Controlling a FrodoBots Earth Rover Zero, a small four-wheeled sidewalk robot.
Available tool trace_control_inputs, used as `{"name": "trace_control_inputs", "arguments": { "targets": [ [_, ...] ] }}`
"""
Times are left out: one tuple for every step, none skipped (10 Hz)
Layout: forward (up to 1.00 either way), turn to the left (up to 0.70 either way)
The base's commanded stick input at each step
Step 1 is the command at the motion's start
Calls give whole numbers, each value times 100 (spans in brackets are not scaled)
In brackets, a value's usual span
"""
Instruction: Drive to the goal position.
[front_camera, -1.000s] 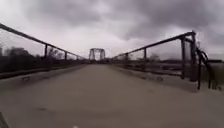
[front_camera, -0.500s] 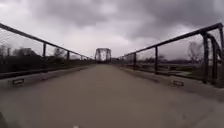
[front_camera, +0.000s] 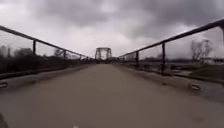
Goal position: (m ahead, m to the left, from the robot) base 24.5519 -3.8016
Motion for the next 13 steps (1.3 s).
{"name": "trace_control_inputs", "arguments": {
  "targets": [
    [100,0],
    [100,0],
    [100,0],
    [100,0],
    [100,0],
    [100,0],
    [100,0],
    [100,0],
    [100,0],
    [100,0],
    [100,0],
    [100,9],
    [100,31]
  ]
}}
